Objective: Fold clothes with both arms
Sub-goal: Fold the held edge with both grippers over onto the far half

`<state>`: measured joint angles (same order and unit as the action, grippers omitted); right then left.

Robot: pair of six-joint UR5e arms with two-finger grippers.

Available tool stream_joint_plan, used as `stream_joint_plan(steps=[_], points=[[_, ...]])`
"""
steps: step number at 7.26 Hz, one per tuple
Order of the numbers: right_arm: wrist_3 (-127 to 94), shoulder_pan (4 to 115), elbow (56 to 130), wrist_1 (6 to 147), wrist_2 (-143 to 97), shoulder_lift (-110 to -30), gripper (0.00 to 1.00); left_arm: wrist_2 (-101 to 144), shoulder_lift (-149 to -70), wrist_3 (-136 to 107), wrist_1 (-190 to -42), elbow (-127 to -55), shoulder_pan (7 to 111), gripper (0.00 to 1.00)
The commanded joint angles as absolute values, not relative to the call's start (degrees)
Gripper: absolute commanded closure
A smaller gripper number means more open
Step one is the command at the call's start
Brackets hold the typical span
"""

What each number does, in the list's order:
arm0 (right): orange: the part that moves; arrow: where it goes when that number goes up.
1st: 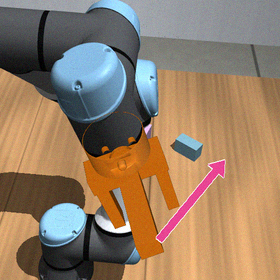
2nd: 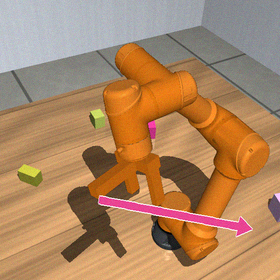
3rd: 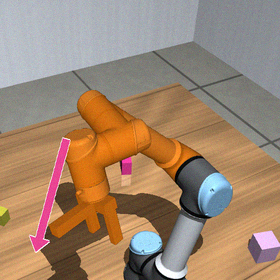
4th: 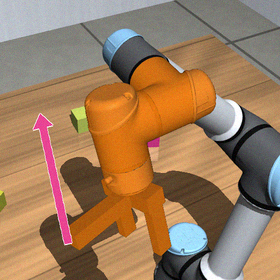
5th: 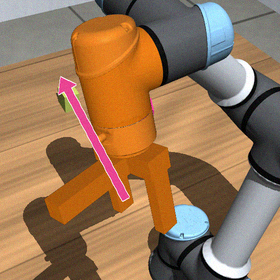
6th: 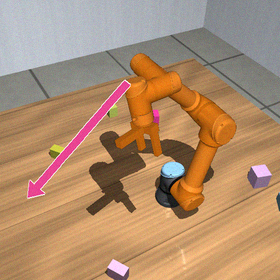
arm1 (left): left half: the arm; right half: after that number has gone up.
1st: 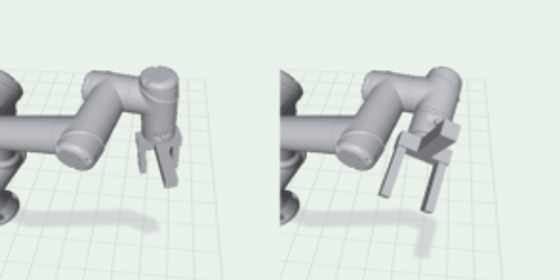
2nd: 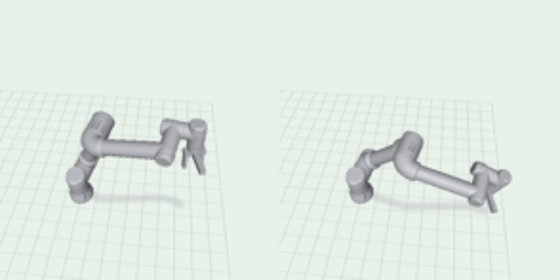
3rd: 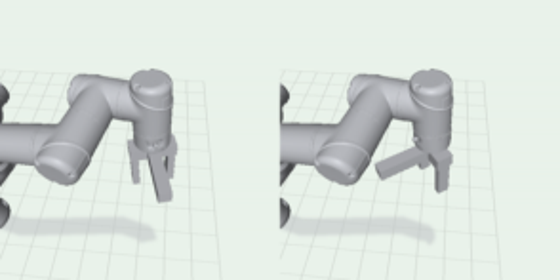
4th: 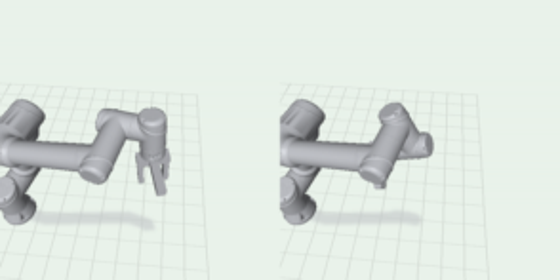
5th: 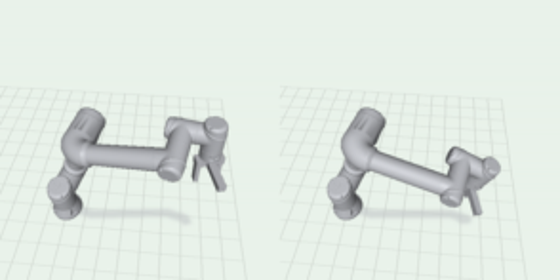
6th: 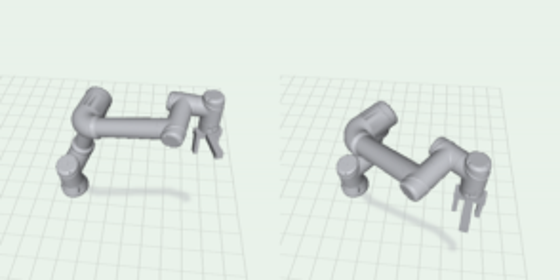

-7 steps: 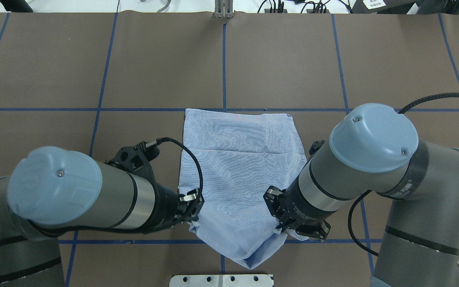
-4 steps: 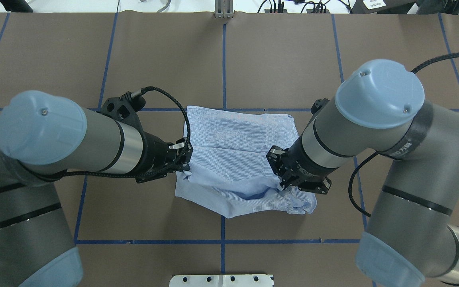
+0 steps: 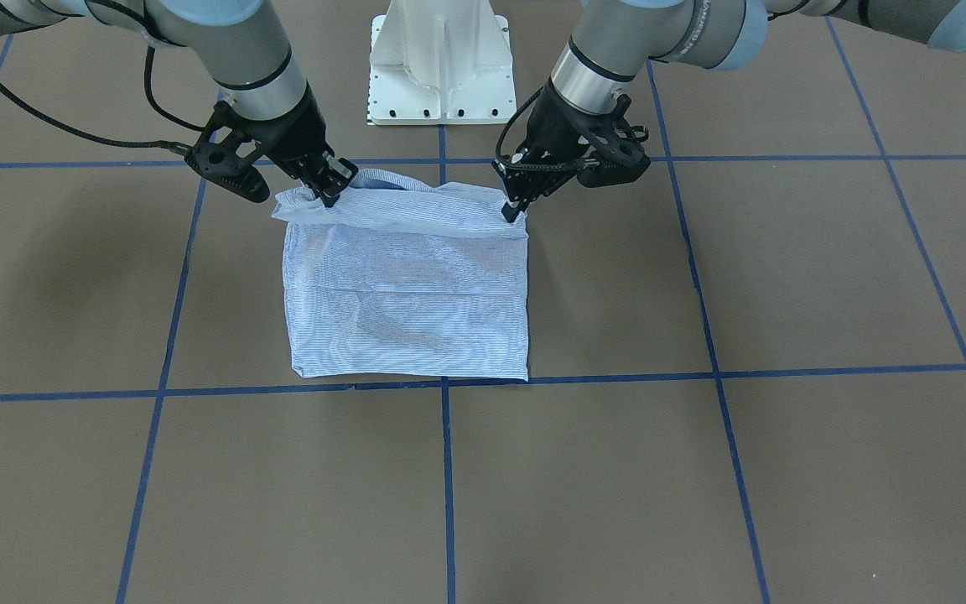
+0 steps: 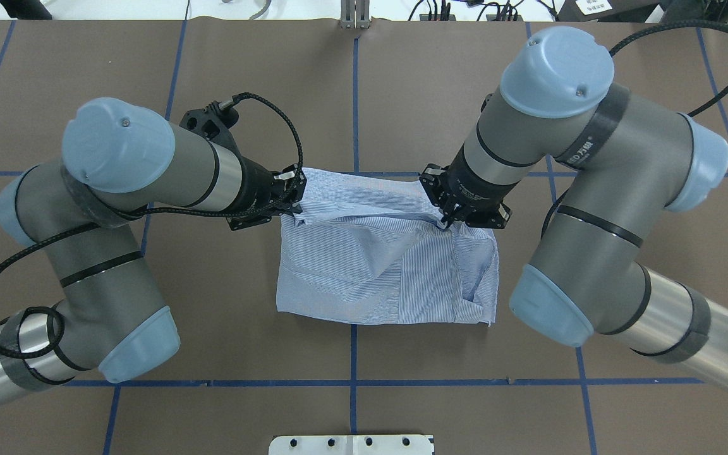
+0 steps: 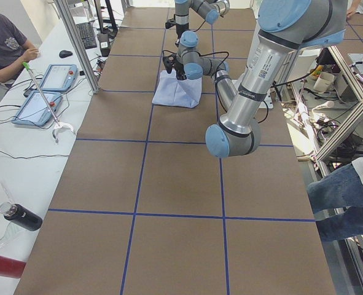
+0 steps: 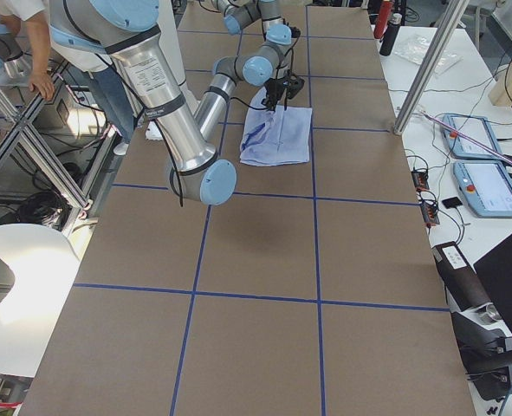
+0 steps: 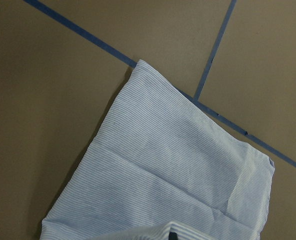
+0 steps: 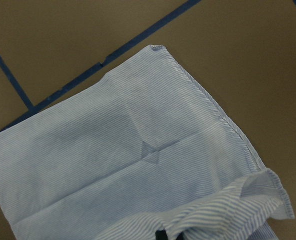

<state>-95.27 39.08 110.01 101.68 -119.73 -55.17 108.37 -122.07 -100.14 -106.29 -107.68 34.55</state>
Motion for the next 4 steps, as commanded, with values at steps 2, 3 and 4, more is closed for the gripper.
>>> stream_joint_plan(steps=[2,3,4], points=[[-93.88,40.95,97.68,99.05,-119.71,-48.27,1.0,108.37,-123.83,-100.02,-113.27,-99.96,36.38,1.0],[-92.13,41.74,95.12,98.53,-119.71,-47.64,1.0,108.37,-124.1,-98.8,-114.94,-97.84,36.73,1.0],[-92.2,42.18,91.7,94.7,-119.62,-47.38,1.0,108.28,-124.19,-98.62,-116.0,-96.34,36.74,1.0]])
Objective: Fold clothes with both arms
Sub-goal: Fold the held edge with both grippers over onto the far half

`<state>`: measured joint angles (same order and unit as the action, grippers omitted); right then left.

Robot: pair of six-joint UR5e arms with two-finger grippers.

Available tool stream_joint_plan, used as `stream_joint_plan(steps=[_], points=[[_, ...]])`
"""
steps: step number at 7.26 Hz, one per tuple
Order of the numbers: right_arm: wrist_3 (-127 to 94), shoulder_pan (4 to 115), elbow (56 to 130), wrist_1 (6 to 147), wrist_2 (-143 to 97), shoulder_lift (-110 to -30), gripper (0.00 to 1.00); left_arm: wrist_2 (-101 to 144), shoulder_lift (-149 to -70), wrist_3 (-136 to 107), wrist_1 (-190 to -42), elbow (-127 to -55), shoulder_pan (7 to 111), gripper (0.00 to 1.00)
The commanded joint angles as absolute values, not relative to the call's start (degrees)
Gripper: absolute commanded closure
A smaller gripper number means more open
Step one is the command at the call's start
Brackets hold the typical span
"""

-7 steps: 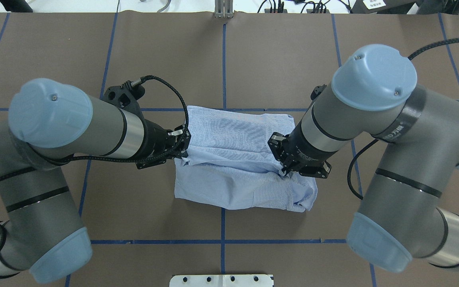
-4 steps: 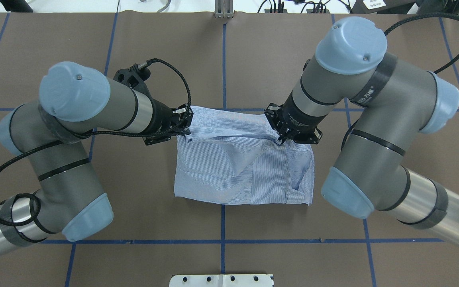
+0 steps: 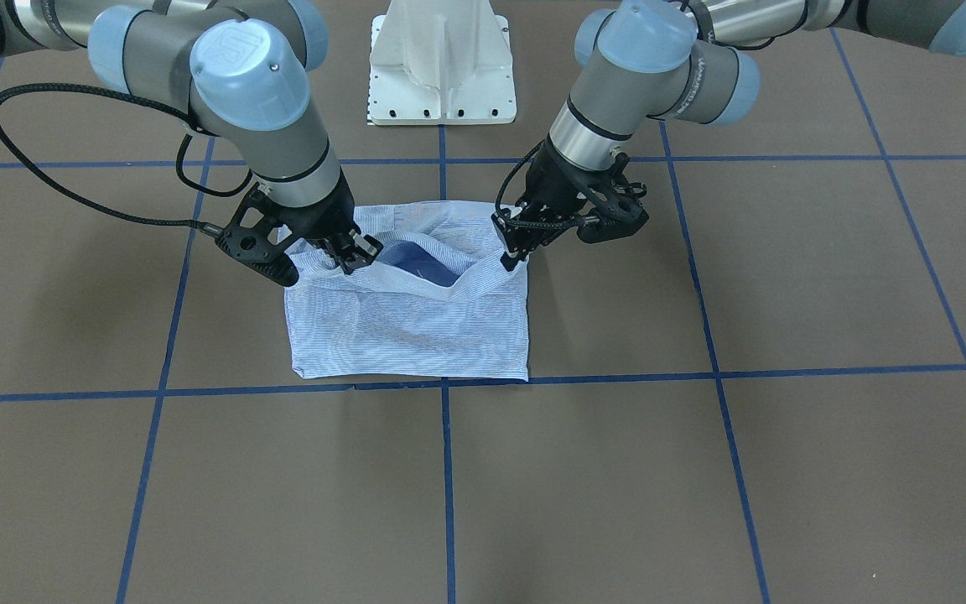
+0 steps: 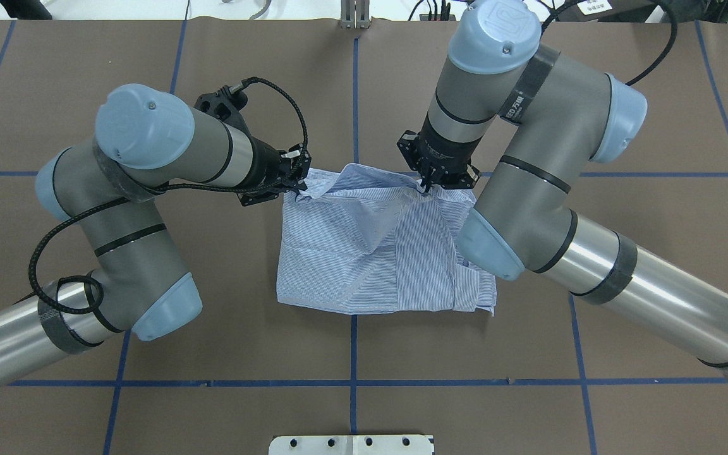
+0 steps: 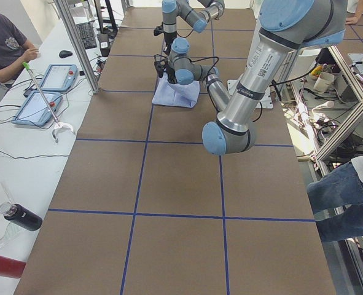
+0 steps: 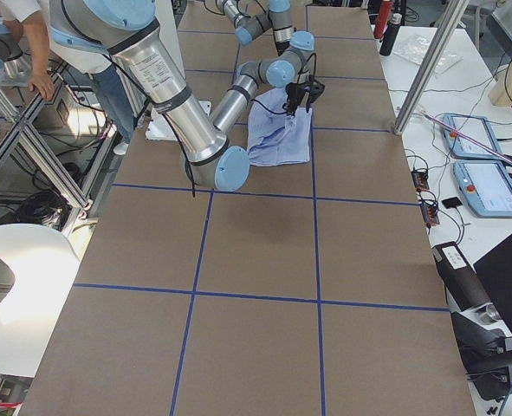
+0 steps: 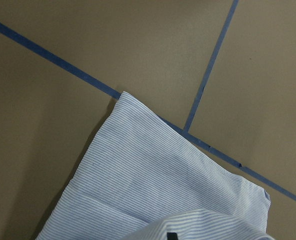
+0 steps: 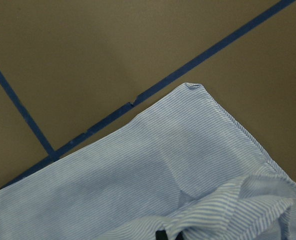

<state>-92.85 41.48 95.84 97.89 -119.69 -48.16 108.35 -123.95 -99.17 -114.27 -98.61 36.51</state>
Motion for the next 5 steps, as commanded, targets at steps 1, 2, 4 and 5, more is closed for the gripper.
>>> stream_joint_plan(steps=[1,2,4,5], points=[[-92.46,42.71,88.89,92.14,-119.88,-46.59,1.0,108.28,-124.19,-98.61,-117.23,-95.28,36.74,1.0],[-92.29,42.71,87.38,91.94,-120.06,-46.5,1.0,108.28,-124.19,-98.53,-117.94,-94.49,36.74,1.0],[-92.29,42.54,86.23,91.93,-120.32,-46.41,1.0,108.28,-124.19,-98.53,-118.12,-94.39,36.65,1.0],[-92.29,42.54,86.22,91.85,-120.58,-46.41,0.93,108.28,-124.45,-97.83,-118.04,-94.39,36.65,1.0]])
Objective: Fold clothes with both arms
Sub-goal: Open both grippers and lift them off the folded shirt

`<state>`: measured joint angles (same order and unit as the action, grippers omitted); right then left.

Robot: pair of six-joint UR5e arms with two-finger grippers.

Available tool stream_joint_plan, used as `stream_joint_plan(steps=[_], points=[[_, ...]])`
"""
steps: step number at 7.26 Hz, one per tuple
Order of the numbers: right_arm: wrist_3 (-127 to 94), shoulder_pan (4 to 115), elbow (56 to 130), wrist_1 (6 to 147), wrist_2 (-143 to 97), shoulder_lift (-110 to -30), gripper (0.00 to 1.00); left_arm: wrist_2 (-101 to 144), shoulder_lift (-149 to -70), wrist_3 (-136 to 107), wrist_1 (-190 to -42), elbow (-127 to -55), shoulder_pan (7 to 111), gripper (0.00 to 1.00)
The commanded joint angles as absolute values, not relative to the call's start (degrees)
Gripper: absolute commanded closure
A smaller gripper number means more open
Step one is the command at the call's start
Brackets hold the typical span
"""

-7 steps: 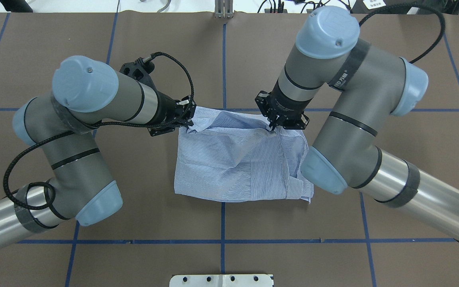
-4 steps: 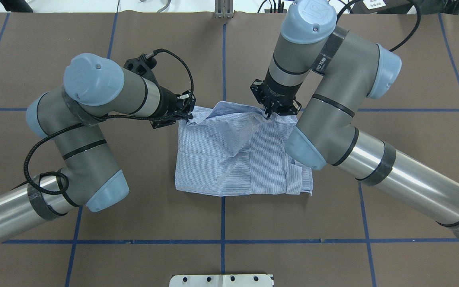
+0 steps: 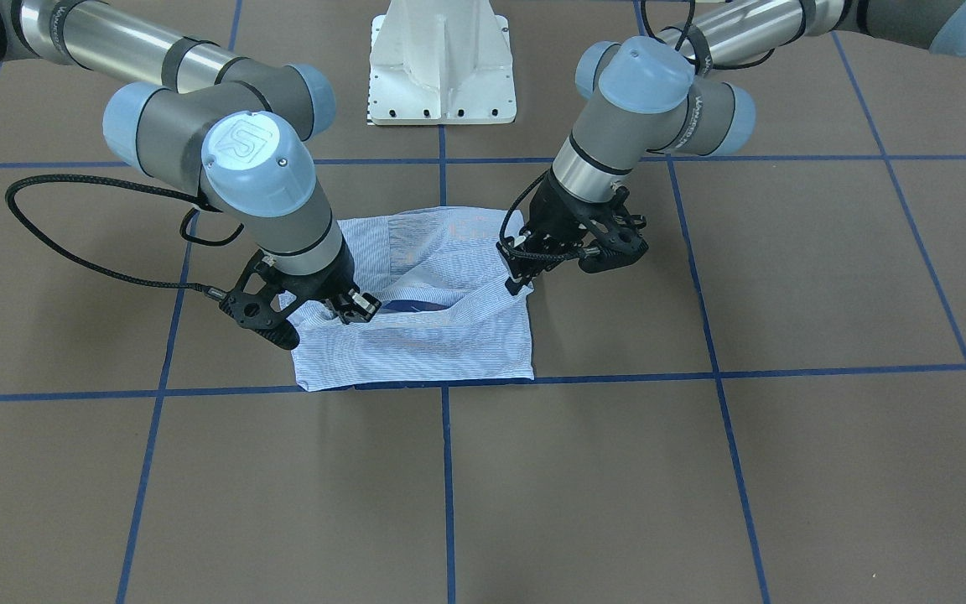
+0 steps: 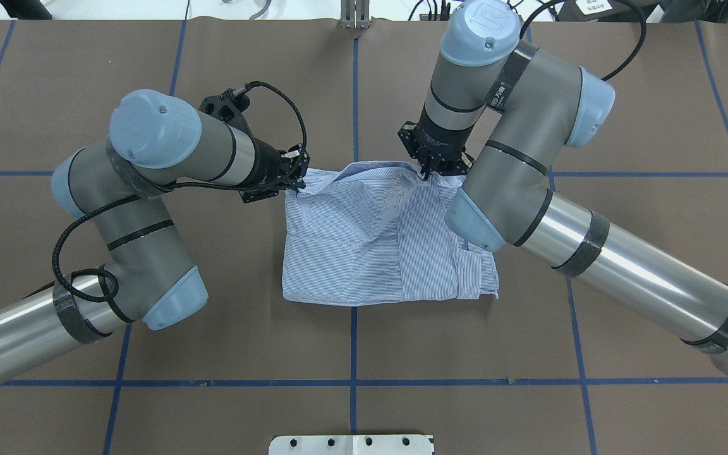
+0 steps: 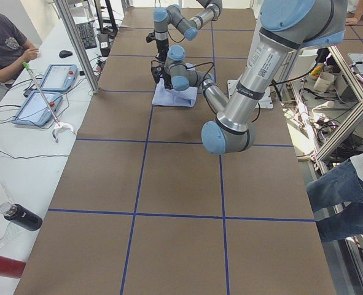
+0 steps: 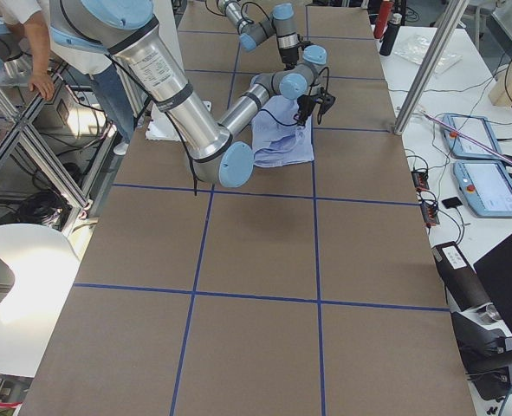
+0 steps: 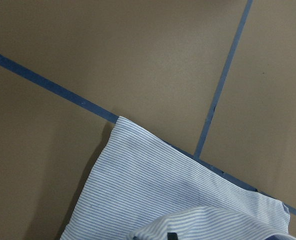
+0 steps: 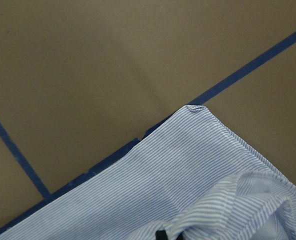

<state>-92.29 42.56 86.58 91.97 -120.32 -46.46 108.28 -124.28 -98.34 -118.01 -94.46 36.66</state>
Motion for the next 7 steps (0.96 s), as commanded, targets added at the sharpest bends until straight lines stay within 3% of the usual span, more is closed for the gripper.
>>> stream_joint_plan(steps=[1,2,3,7], points=[[-92.37,42.54,86.22,91.67,-120.59,-46.41,0.01,108.37,-124.45,-96.0,-117.95,-94.48,36.65,0.96],[-92.2,42.54,86.22,91.67,-120.5,-46.58,0.0,108.28,-124.37,-95.98,-117.86,-94.48,36.74,0.24],[-92.11,42.8,86.22,89.84,-120.59,-46.84,0.0,108.28,-124.37,-95.98,-117.51,-94.57,36.83,0.01],[-91.59,44.55,89.8,84.73,-120.06,-49.82,0.0,109.24,-123.84,-93.1,-115.59,-95.27,41.21,0.01]])
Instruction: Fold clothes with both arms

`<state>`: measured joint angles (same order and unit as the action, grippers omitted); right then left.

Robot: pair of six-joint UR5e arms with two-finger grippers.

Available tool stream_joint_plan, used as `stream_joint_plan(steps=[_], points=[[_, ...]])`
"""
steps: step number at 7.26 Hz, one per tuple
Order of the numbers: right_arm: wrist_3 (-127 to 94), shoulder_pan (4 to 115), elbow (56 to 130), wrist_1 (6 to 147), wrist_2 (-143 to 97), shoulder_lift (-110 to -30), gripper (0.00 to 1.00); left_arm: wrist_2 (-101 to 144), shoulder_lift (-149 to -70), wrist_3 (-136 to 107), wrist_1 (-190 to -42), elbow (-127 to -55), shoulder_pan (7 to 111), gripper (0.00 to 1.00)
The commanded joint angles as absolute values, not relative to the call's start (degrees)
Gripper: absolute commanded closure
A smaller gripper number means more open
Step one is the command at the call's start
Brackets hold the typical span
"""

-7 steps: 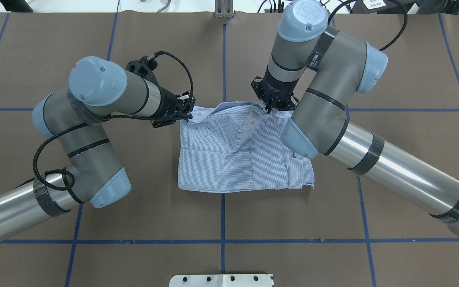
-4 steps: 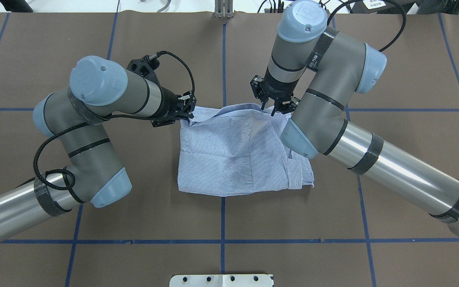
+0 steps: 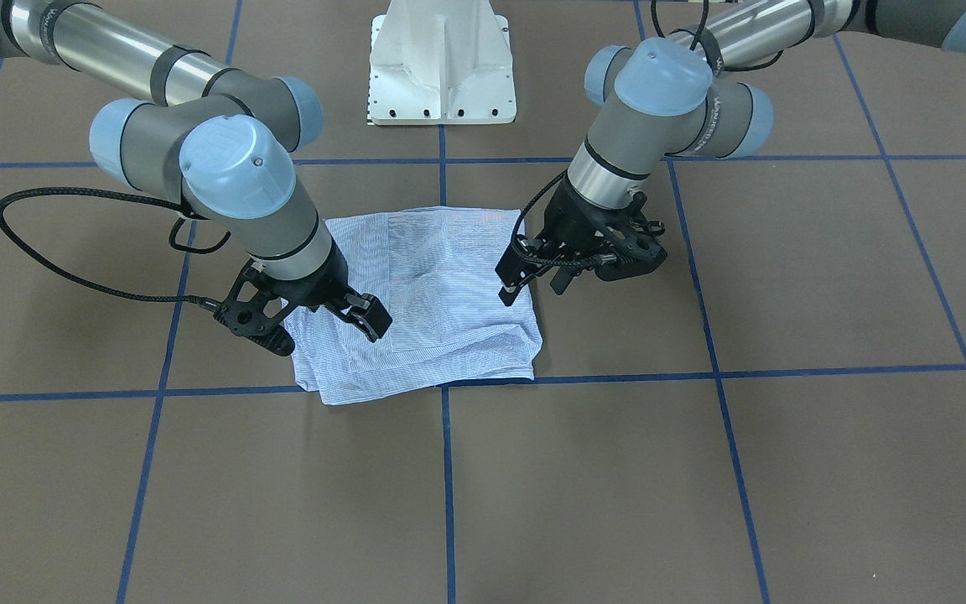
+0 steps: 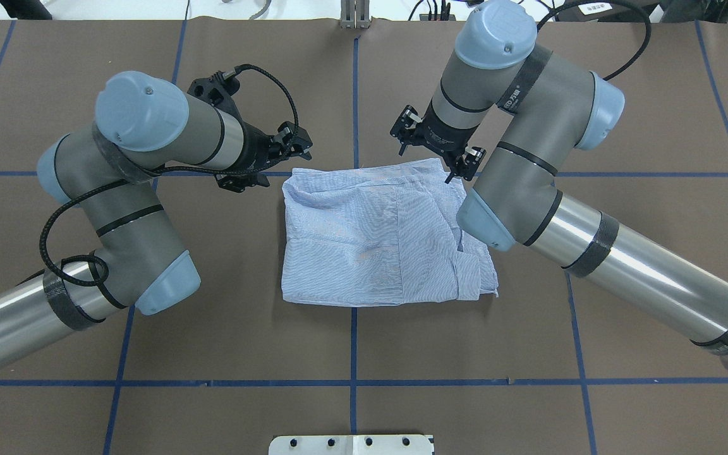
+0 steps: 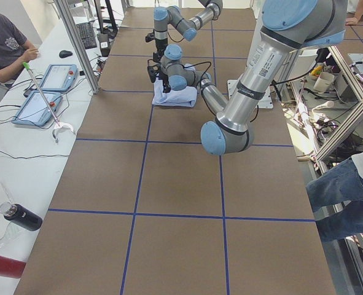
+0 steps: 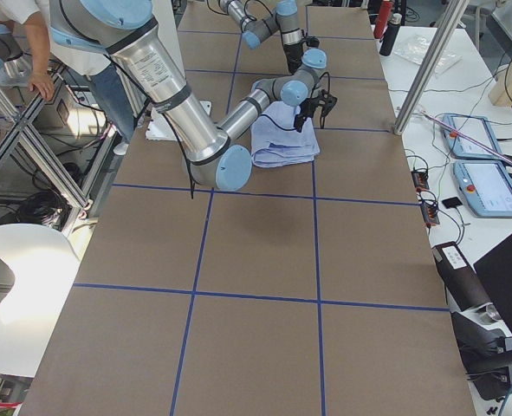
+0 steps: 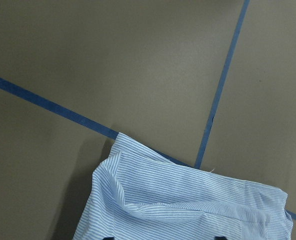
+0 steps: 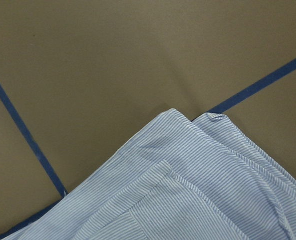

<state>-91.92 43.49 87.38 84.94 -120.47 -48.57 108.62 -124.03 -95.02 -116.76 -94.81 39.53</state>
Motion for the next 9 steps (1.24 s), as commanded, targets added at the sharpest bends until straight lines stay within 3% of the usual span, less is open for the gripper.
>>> stream_joint_plan(steps=[1,5,9], points=[[-87.23,47.17,93.74,85.16,-120.32,-52.88,0.0,109.25,-122.79,-88.12,-111.92,-97.54,42.79,0.01],[-51.15,57.54,102.81,97.0,-120.85,-64.14,0.0,114.07,-112.45,-54.22,-99.41,-107.05,58.22,0.01],[-20.65,71.67,105.29,98.62,-128.63,-78.8,0.0,128.2,-101.18,-19.6,-99.58,-100.06,80.82,0.0]])
